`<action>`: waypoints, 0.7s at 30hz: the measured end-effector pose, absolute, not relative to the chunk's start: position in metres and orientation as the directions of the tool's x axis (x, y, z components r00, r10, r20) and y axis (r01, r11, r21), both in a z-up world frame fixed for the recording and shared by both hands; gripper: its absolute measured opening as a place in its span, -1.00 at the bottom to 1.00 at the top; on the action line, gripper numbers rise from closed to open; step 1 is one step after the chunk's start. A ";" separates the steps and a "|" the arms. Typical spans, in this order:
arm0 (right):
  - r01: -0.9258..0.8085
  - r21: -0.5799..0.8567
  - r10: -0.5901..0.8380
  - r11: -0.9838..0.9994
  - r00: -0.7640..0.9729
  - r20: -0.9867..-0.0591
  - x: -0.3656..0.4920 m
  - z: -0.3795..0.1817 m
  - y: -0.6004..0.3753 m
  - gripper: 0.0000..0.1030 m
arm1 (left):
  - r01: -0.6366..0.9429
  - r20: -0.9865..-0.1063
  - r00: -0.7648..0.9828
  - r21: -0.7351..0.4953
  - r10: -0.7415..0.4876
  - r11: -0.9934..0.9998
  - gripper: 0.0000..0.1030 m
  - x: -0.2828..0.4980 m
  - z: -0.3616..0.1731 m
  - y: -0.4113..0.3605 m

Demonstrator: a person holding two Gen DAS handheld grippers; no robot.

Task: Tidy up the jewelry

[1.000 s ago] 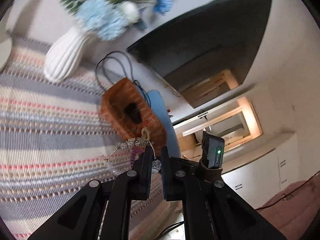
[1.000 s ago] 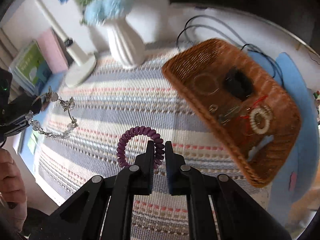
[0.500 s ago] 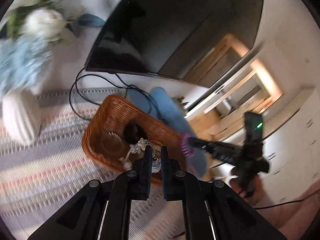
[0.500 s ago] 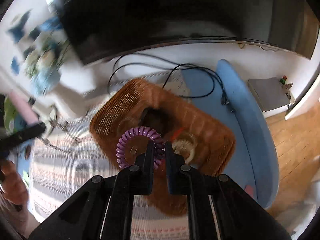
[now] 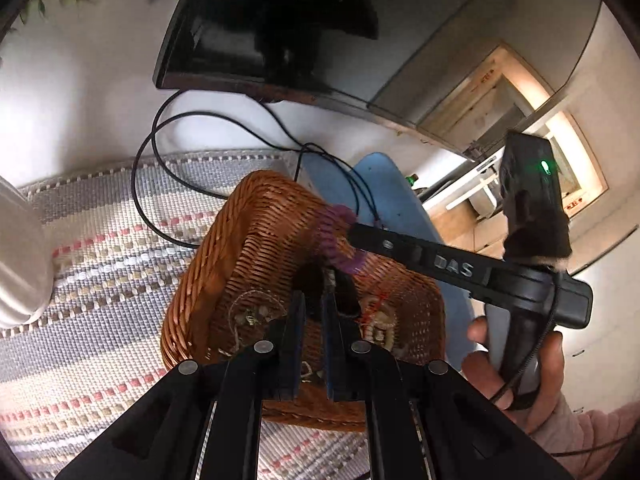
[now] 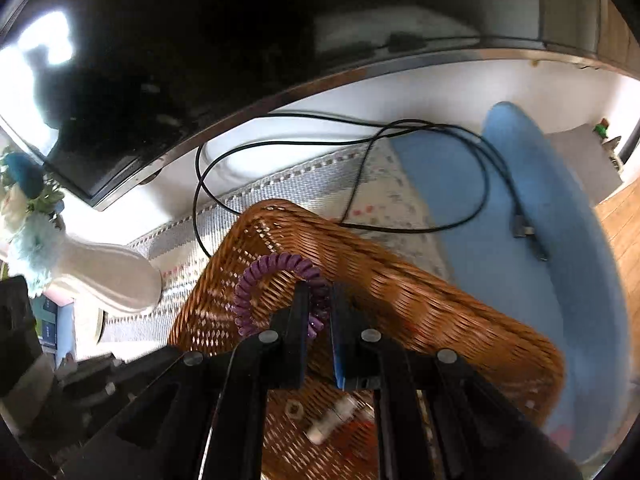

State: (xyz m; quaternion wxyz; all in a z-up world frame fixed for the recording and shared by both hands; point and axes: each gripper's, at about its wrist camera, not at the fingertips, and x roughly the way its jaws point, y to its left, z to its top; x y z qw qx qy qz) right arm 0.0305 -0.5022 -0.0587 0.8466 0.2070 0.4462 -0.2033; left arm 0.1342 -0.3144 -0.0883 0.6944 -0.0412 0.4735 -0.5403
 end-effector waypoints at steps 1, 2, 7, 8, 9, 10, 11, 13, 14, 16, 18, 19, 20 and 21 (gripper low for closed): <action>0.530 0.168 -0.156 0.831 0.513 -0.844 0.036 -0.062 -0.504 -0.77 | 0.712 -0.622 -0.028 -0.562 -0.783 0.421 -0.85 0.136 -0.091 -0.317; 0.528 0.172 -0.146 0.832 0.508 -0.849 0.041 -0.066 -0.504 -0.77 | 0.711 -0.629 -0.024 -0.558 -0.777 0.429 -0.85 0.137 -0.092 -0.319; 0.509 0.231 -0.083 0.829 0.521 -0.850 0.052 -0.080 -0.511 -0.75 | 0.720 -0.650 0.001 -0.527 -0.760 0.451 -0.85 0.135 -0.093 -0.318; 0.506 0.233 -0.072 0.831 0.512 -0.856 0.052 -0.082 -0.512 -0.75 | 0.724 -0.655 0.008 -0.517 -0.756 0.456 -0.83 0.133 -0.092 -0.317; 0.508 0.231 -0.069 0.830 0.504 -0.861 0.052 -0.085 -0.513 -0.74 | 0.730 -0.663 0.011 -0.506 -0.749 0.459 -0.81 0.132 -0.091 -0.316; 0.511 0.230 -0.069 0.828 0.501 -0.863 0.048 -0.085 -0.513 -0.73 | 0.736 -0.671 0.012 -0.496 -0.741 0.461 -0.75 0.130 -0.090 -0.315; 0.512 0.228 -0.073 0.828 0.501 -0.863 0.045 -0.085 -0.513 -0.73 | 0.743 -0.681 0.016 -0.482 -0.733 0.464 -0.68 0.127 -0.088 -0.314; 0.522 0.219 -0.083 0.825 0.495 -0.865 0.035 -0.082 -0.511 -0.72 | 0.753 -0.698 0.032 -0.453 -0.715 0.477 -0.52 0.121 -0.085 -0.310; 0.520 0.227 -0.079 0.824 0.501 -0.862 0.028 -0.078 -0.509 -0.72 | 0.759 -0.701 0.043 -0.440 -0.712 0.479 -0.49 0.117 -0.082 -0.306; 0.512 0.231 -0.082 0.827 0.516 -0.853 0.014 -0.068 -0.503 -0.65 | 0.770 -0.699 0.070 -0.415 -0.711 0.484 -0.49 0.106 -0.073 -0.297; 0.505 0.213 -0.106 0.836 0.530 -0.841 -0.003 -0.053 -0.491 -0.51 | 0.780 -0.693 0.103 -0.389 -0.713 0.491 -0.49 0.094 -0.058 -0.286; 0.501 0.206 -0.120 0.841 0.543 -0.831 -0.013 -0.044 -0.484 -0.43 | 0.783 -0.689 0.120 -0.377 -0.715 0.494 -0.49 0.090 -0.051 -0.283; 0.498 0.201 -0.130 0.843 0.552 -0.824 -0.018 -0.037 -0.479 -0.38 | 0.787 -0.683 0.138 -0.364 -0.718 0.498 -0.48 0.085 -0.044 -0.277; 0.495 0.192 -0.148 0.847 0.568 -0.810 -0.028 -0.025 -0.470 -0.31 | 0.792 -0.672 0.162 -0.348 -0.723 0.502 -0.47 0.080 -0.032 -0.270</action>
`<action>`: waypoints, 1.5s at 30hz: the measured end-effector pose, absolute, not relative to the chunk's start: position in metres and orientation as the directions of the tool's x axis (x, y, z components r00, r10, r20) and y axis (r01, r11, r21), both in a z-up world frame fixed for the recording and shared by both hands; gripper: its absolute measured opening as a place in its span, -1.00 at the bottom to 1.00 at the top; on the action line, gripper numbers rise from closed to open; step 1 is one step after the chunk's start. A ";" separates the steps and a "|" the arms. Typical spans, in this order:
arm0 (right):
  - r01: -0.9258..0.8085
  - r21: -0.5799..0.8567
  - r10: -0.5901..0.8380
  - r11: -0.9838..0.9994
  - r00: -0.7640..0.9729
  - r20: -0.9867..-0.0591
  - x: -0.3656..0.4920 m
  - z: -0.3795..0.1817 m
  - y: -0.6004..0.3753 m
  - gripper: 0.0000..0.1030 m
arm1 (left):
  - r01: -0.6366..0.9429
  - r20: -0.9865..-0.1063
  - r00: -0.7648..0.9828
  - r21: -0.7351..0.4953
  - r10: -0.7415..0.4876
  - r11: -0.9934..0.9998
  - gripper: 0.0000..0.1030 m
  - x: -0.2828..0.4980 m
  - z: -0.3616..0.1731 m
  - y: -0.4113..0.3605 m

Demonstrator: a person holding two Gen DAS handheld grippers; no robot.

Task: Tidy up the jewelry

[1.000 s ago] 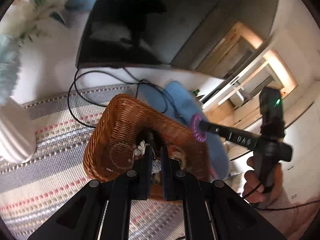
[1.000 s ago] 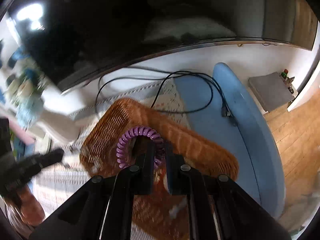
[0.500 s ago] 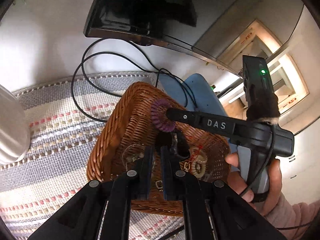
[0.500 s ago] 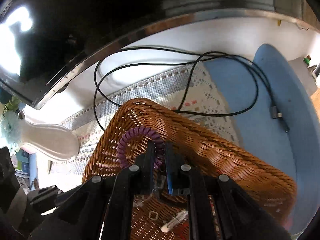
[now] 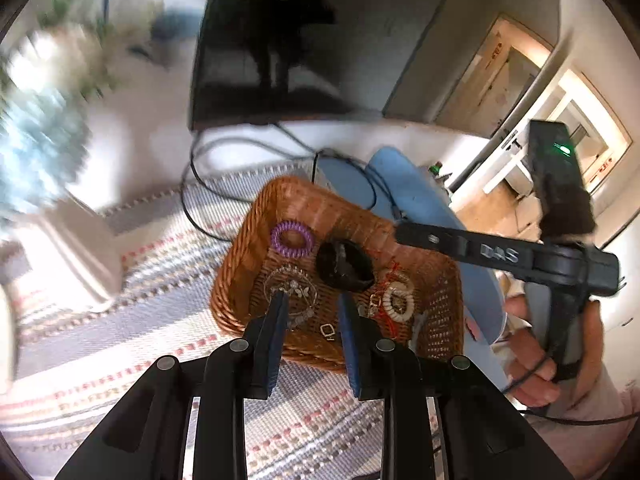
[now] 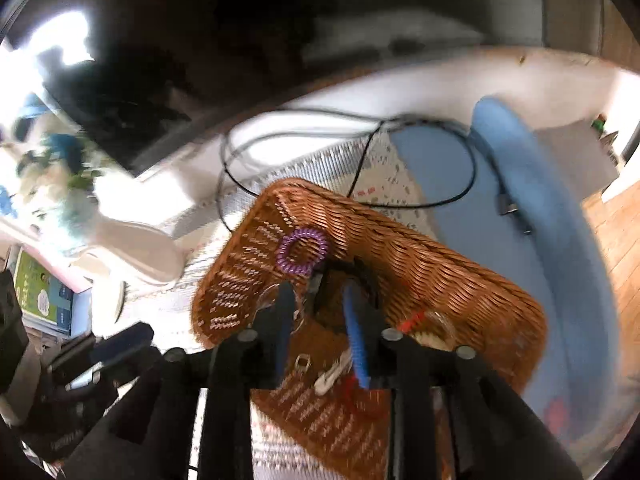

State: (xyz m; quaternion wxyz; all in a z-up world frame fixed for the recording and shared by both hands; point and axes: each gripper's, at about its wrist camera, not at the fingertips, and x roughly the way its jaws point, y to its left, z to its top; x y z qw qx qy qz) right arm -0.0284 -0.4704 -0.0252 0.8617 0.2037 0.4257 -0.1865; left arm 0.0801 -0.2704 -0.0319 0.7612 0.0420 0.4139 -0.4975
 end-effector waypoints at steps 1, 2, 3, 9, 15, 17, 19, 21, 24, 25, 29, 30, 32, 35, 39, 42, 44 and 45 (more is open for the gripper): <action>0.497 0.184 -0.165 0.848 0.578 -0.800 -0.037 -0.017 -0.464 -0.29 | 0.795 -0.664 0.179 -0.337 -0.726 0.504 -0.39 0.076 -0.024 -0.266; 0.503 0.173 -0.189 0.847 0.587 -0.787 -0.047 -0.006 -0.456 -0.28 | 0.799 -0.653 0.196 -0.326 -0.731 0.505 -0.21 0.071 -0.015 -0.260; 0.509 0.164 -0.210 0.845 0.599 -0.773 -0.057 0.005 -0.448 -0.24 | 0.804 -0.635 0.217 -0.315 -0.742 0.505 -0.09 0.065 -0.003 -0.253; 0.545 0.110 -0.307 0.832 0.615 -0.726 -0.107 0.048 -0.399 0.59 | 0.812 -0.563 0.291 -0.283 -0.774 0.511 0.45 0.024 0.037 -0.208; 0.640 0.106 -0.361 0.761 0.553 -0.751 -0.145 0.042 -0.376 0.70 | 0.684 -0.632 0.559 -0.014 -0.536 0.730 0.45 0.000 0.033 -0.195; 0.646 0.077 -0.373 0.760 0.530 -0.762 -0.146 0.038 -0.368 0.70 | 0.684 -0.645 0.568 0.024 -0.511 0.729 0.45 -0.006 0.029 -0.196; 0.649 0.044 -0.391 0.760 0.510 -0.766 -0.147 0.036 -0.361 0.70 | 0.702 -0.659 0.534 -0.003 -0.529 0.712 0.45 -0.009 0.027 -0.196; 0.653 0.013 -0.414 0.758 0.496 -0.763 -0.148 0.036 -0.355 0.70 | 0.706 -0.663 0.512 -0.037 -0.546 0.707 0.45 -0.011 0.027 -0.193; 0.651 -0.022 -0.434 0.759 0.481 -0.762 -0.150 0.036 -0.349 0.70 | 0.701 -0.670 0.501 -0.057 -0.548 0.711 0.45 -0.012 0.020 -0.194; 0.651 -0.023 -0.435 0.758 0.480 -0.762 -0.151 0.036 -0.349 0.70 | 0.703 -0.673 0.499 -0.054 -0.545 0.710 0.45 -0.014 0.020 -0.192; 0.650 -0.011 -0.415 0.760 0.472 -0.778 -0.153 0.031 -0.348 0.70 | 0.689 -0.679 0.517 -0.032 -0.522 0.724 0.45 -0.018 0.018 -0.193; 0.648 -0.009 -0.411 0.761 0.472 -0.780 -0.153 0.030 -0.347 0.70 | 0.683 -0.677 0.526 -0.024 -0.515 0.730 0.45 -0.020 0.017 -0.193; 0.645 -0.008 -0.403 0.764 0.468 -0.786 -0.153 0.028 -0.346 0.70 | 0.678 -0.679 0.528 -0.024 -0.510 0.735 0.45 -0.020 0.016 -0.193; 0.643 -0.009 -0.397 0.766 0.461 -0.794 -0.153 0.023 -0.344 0.70 | 0.674 -0.685 0.524 -0.031 -0.507 0.738 0.45 -0.019 0.014 -0.192; 0.643 -0.010 -0.393 0.766 0.457 -0.798 -0.155 0.020 -0.341 0.70 | 0.659 -0.689 0.544 -0.002 -0.479 0.752 0.45 -0.017 0.011 -0.190; 0.644 -0.014 -0.397 0.765 0.454 -0.798 -0.156 0.019 -0.340 0.70 | 0.656 -0.694 0.542 -0.002 -0.473 0.754 0.45 -0.016 0.009 -0.189; 0.645 -0.008 -0.393 0.765 0.456 -0.798 -0.157 0.019 -0.340 0.70 | 0.658 -0.695 0.539 -0.004 -0.476 0.753 0.45 -0.017 0.010 -0.189; 0.646 -0.006 -0.392 0.763 0.456 -0.799 -0.158 0.019 -0.340 0.70 | 0.661 -0.695 0.540 -0.001 -0.476 0.751 0.45 -0.018 0.010 -0.189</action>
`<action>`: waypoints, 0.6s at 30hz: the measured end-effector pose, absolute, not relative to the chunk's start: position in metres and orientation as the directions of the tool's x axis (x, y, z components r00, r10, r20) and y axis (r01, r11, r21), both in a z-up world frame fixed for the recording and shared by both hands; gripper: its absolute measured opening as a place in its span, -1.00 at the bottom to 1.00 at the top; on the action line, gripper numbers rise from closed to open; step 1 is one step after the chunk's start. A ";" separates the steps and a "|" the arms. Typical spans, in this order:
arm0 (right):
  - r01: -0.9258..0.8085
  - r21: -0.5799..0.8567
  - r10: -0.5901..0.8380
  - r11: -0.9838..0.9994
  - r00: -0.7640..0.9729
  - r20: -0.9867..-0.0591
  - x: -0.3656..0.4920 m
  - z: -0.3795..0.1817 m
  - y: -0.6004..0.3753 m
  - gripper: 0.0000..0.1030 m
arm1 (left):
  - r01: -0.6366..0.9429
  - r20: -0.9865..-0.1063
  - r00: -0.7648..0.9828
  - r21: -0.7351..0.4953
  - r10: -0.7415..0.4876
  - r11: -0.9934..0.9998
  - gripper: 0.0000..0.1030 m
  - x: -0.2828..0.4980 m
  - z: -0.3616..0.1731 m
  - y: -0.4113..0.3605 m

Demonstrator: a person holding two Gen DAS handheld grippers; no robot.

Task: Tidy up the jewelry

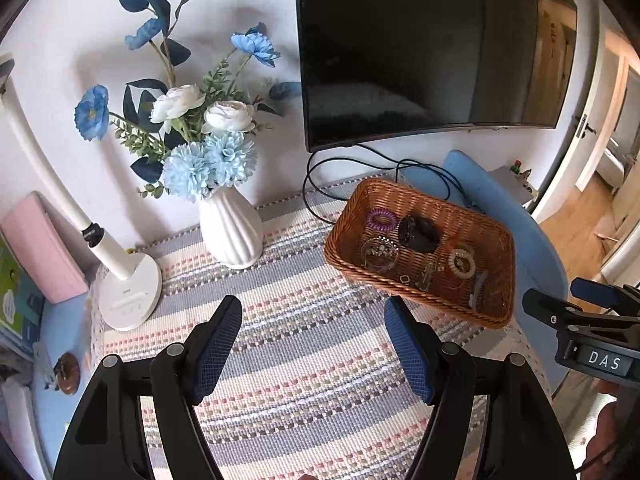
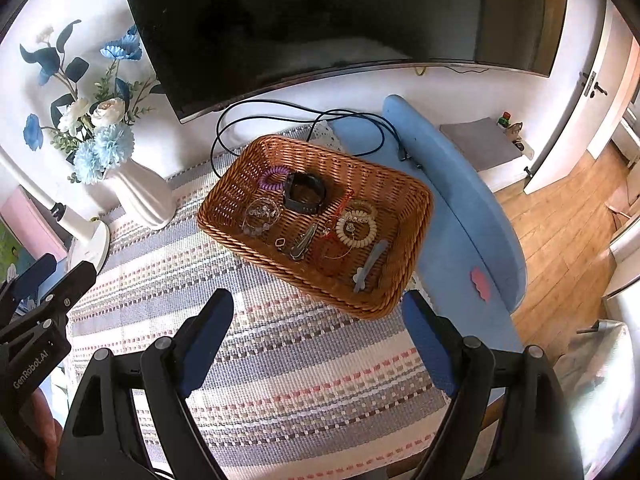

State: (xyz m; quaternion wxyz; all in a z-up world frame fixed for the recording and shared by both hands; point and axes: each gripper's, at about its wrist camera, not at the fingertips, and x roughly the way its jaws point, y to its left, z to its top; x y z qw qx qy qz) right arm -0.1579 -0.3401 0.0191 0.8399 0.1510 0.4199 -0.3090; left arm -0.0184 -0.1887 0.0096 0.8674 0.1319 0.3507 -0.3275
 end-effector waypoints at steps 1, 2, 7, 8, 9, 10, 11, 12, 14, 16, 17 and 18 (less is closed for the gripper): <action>0.647 -0.005 -0.392 0.763 0.456 -0.799 -0.158 0.019 -0.340 0.70 | 0.662 -0.694 0.541 0.003 -0.475 0.750 0.45 -0.019 0.010 -0.189; 0.646 -0.006 -0.393 0.763 0.456 -0.799 -0.159 0.019 -0.340 0.70 | 0.662 -0.693 0.543 0.006 -0.474 0.750 0.45 -0.020 0.010 -0.188; 0.639 -0.008 -0.388 0.769 0.457 -0.801 -0.158 0.019 -0.340 0.70 | 0.655 -0.696 0.542 -0.001 -0.471 0.756 0.45 -0.020 0.009 -0.186; 0.636 -0.009 -0.386 0.771 0.458 -0.801 -0.158 0.019 -0.340 0.70 | 0.653 -0.696 0.543 -0.002 -0.470 0.758 0.45 -0.020 0.009 -0.185; 0.633 -0.010 -0.386 0.774 0.459 -0.800 -0.158 0.020 -0.339 0.70 | 0.650 -0.696 0.545 -0.002 -0.468 0.760 0.45 -0.020 0.010 -0.184; 0.631 -0.012 -0.387 0.776 0.461 -0.799 -0.158 0.020 -0.338 0.70 | 0.646 -0.696 0.547 -0.002 -0.465 0.763 0.45 -0.020 0.010 -0.183; 0.627 -0.012 -0.384 0.779 0.463 -0.799 -0.157 0.020 -0.338 0.70 | 0.644 -0.696 0.548 -0.002 -0.464 0.765 0.45 -0.021 0.010 -0.182; 0.623 -0.011 -0.383 0.782 0.465 -0.798 -0.157 0.021 -0.338 0.70 | 0.642 -0.696 0.550 -0.002 -0.462 0.767 0.45 -0.021 0.010 -0.181; 0.616 -0.013 -0.379 0.787 0.468 -0.799 -0.155 0.021 -0.336 0.70 | 0.639 -0.695 0.553 0.001 -0.459 0.770 0.45 -0.021 0.011 -0.180; 0.609 -0.011 -0.373 0.793 0.471 -0.799 -0.155 0.021 -0.335 0.70 | 0.633 -0.695 0.556 -0.001 -0.456 0.774 0.45 -0.022 0.012 -0.179; 0.605 -0.011 -0.371 0.796 0.473 -0.799 -0.154 0.021 -0.335 0.70 | 0.632 -0.696 0.555 -0.002 -0.455 0.775 0.45 -0.023 0.012 -0.179; 0.601 -0.011 -0.370 0.799 0.476 -0.798 -0.154 0.022 -0.335 0.70 | 0.632 -0.696 0.555 -0.003 -0.455 0.775 0.45 -0.023 0.013 -0.179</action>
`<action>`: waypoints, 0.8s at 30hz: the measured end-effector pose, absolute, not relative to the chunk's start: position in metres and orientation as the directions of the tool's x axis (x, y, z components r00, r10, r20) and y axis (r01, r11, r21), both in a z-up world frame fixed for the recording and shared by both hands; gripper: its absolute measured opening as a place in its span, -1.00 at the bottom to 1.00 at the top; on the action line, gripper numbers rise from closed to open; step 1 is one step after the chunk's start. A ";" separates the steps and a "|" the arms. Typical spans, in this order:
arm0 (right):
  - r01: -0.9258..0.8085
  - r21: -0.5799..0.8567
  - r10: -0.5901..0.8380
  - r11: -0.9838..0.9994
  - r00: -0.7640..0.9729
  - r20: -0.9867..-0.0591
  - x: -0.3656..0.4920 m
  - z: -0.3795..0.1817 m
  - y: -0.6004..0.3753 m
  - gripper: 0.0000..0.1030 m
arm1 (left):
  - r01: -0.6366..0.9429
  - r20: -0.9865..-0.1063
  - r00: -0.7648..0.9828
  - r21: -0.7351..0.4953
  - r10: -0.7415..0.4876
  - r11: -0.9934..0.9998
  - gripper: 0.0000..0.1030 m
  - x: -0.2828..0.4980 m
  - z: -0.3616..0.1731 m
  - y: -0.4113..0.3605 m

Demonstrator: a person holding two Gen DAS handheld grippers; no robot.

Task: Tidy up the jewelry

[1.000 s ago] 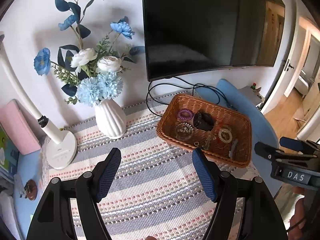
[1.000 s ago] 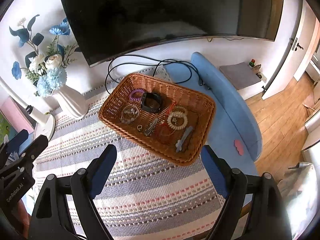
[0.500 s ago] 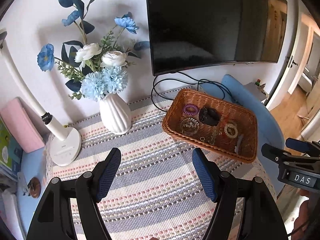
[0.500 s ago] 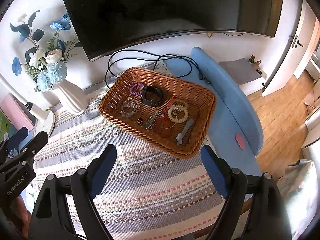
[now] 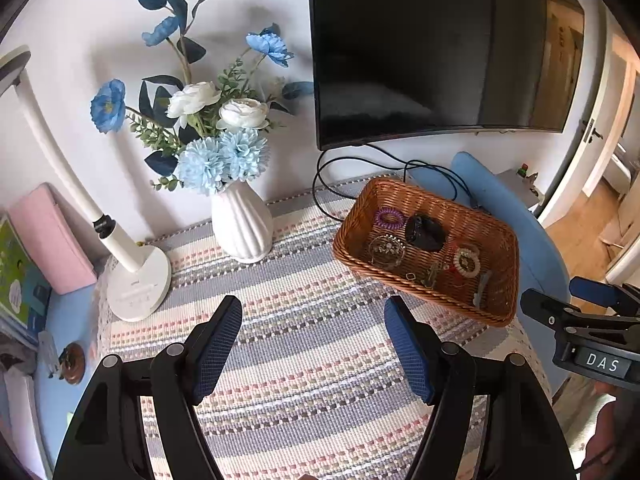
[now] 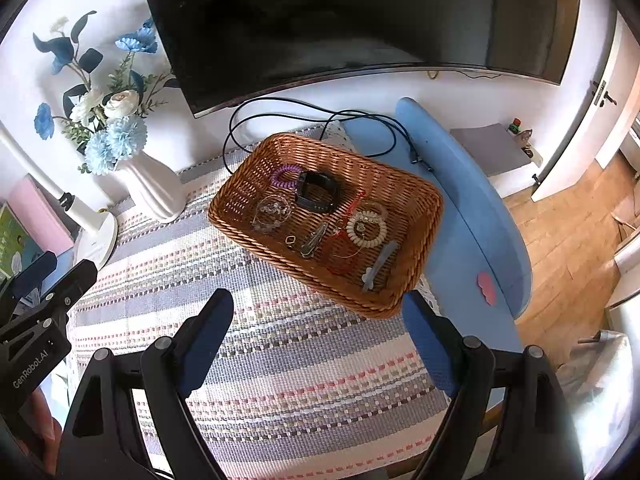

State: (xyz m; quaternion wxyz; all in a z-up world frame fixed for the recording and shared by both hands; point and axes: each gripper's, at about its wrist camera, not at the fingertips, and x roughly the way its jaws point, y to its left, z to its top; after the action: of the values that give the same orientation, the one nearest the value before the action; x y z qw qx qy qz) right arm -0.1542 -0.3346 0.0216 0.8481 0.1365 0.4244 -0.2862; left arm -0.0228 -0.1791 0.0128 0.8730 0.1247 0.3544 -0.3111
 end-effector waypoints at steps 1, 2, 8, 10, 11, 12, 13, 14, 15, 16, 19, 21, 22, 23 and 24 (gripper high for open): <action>0.599 -0.013 -0.371 0.801 0.478 -0.796 -0.154 0.022 -0.334 0.70 | 0.630 -0.696 0.557 -0.002 -0.454 0.777 0.45 -0.023 0.013 -0.179; 0.596 -0.018 -0.373 0.803 0.479 -0.795 -0.154 0.022 -0.334 0.70 | 0.628 -0.695 0.560 0.000 -0.451 0.778 0.45 -0.024 0.014 -0.180; 0.587 -0.011 -0.361 0.809 0.483 -0.798 -0.154 0.022 -0.338 0.70 | 0.625 -0.699 0.560 0.004 -0.444 0.781 0.45 -0.027 0.014 -0.182; 0.586 -0.005 -0.355 0.810 0.484 -0.800 -0.154 0.021 -0.340 0.70 | 0.627 -0.697 0.562 0.007 -0.446 0.779 0.45 -0.029 0.014 -0.183; 0.586 -0.002 -0.352 0.810 0.484 -0.801 -0.154 0.021 -0.341 0.70 | 0.626 -0.695 0.565 0.011 -0.444 0.780 0.45 -0.029 0.015 -0.184; 0.585 0.000 -0.350 0.811 0.485 -0.801 -0.154 0.020 -0.342 0.70 | 0.624 -0.694 0.568 0.014 -0.441 0.781 0.45 -0.030 0.015 -0.184; 0.584 0.002 -0.348 0.812 0.486 -0.802 -0.154 0.020 -0.342 0.70 | 0.622 -0.694 0.570 0.015 -0.440 0.783 0.45 -0.029 0.016 -0.185; 0.583 0.005 -0.344 0.813 0.487 -0.803 -0.153 0.019 -0.344 0.70 | 0.619 -0.695 0.571 0.015 -0.437 0.785 0.45 -0.029 0.016 -0.185; 0.582 0.008 -0.342 0.813 0.489 -0.803 -0.153 0.019 -0.344 0.70 | 0.616 -0.696 0.573 0.017 -0.434 0.787 0.45 -0.029 0.016 -0.186; 0.580 0.012 -0.338 0.815 0.491 -0.803 -0.153 0.019 -0.346 0.70 | 0.612 -0.696 0.576 0.019 -0.429 0.790 0.45 -0.028 0.017 -0.186; 0.575 0.020 -0.330 0.818 0.498 -0.802 -0.151 0.019 -0.349 0.70 | 0.599 -0.697 0.585 0.026 -0.414 0.800 0.45 -0.027 0.018 -0.188; 0.568 0.024 -0.323 0.823 0.502 -0.802 -0.148 0.020 -0.352 0.70 | 0.589 -0.696 0.594 0.033 -0.404 0.807 0.45 -0.026 0.019 -0.190; 0.563 0.025 -0.320 0.826 0.505 -0.802 -0.147 0.020 -0.353 0.70 | 0.586 -0.695 0.597 0.035 -0.401 0.810 0.45 -0.025 0.020 -0.191; 0.561 0.025 -0.321 0.827 0.507 -0.800 -0.146 0.021 -0.354 0.70 | 0.583 -0.694 0.599 0.037 -0.399 0.812 0.45 -0.025 0.021 -0.192; 0.559 0.024 -0.320 0.829 0.510 -0.798 -0.145 0.022 -0.355 0.70 | 0.580 -0.693 0.602 0.038 -0.397 0.814 0.45 -0.024 0.021 -0.193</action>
State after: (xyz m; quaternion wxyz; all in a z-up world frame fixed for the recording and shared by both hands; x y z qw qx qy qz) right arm -0.1448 -0.3547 0.0218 0.8574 0.1408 0.4235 -0.2564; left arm -0.0237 -0.1929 0.0213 0.8854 0.1305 0.3508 -0.2756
